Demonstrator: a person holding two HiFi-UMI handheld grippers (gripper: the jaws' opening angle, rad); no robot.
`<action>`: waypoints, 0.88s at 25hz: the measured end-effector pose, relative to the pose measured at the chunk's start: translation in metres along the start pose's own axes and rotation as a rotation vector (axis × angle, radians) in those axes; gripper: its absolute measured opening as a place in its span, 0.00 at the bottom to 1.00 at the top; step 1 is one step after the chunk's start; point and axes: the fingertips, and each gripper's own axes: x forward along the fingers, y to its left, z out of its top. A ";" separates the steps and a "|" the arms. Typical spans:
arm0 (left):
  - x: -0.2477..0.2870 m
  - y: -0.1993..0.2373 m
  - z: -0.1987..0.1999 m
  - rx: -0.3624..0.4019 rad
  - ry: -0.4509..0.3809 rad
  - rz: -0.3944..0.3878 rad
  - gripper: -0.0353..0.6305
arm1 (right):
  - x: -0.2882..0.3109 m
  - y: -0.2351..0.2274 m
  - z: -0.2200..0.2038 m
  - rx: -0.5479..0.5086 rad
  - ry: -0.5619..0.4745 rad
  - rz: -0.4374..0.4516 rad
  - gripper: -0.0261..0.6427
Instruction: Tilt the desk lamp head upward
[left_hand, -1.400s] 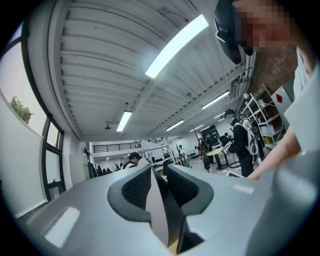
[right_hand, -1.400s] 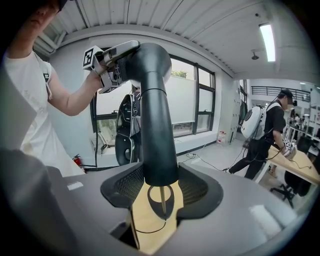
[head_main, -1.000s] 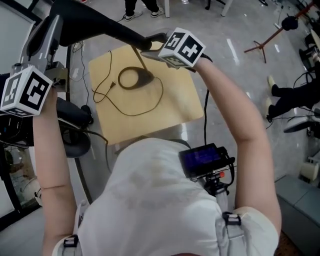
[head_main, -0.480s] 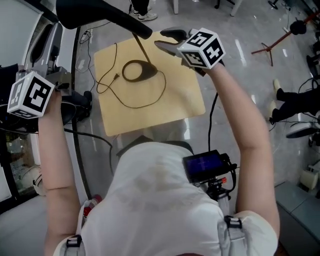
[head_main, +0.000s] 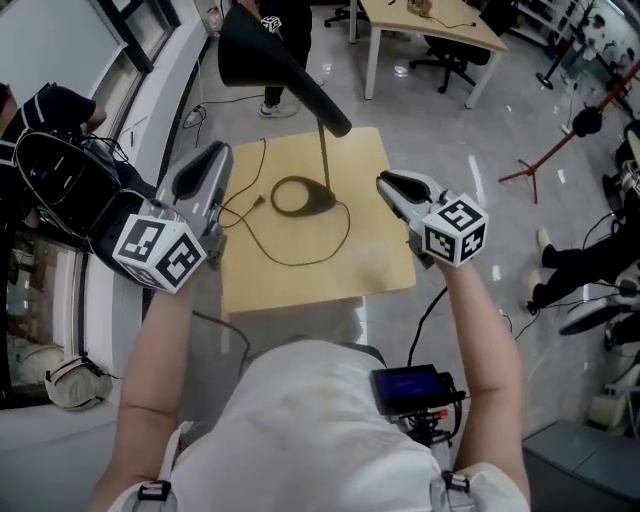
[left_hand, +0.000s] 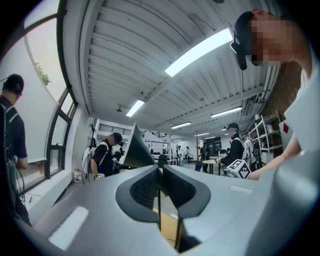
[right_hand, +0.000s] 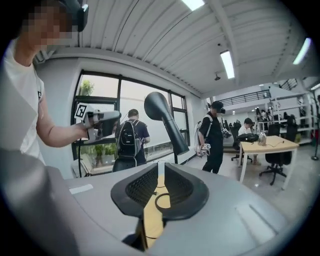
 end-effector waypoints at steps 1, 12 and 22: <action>-0.007 -0.005 -0.013 -0.016 0.016 -0.015 0.08 | -0.011 0.005 -0.007 0.034 -0.021 -0.017 0.10; -0.178 -0.068 -0.186 -0.187 0.179 -0.235 0.05 | -0.082 0.154 -0.097 0.239 -0.197 -0.128 0.06; -0.164 -0.103 -0.194 -0.204 0.177 -0.248 0.06 | -0.093 0.198 -0.106 0.172 -0.127 -0.042 0.06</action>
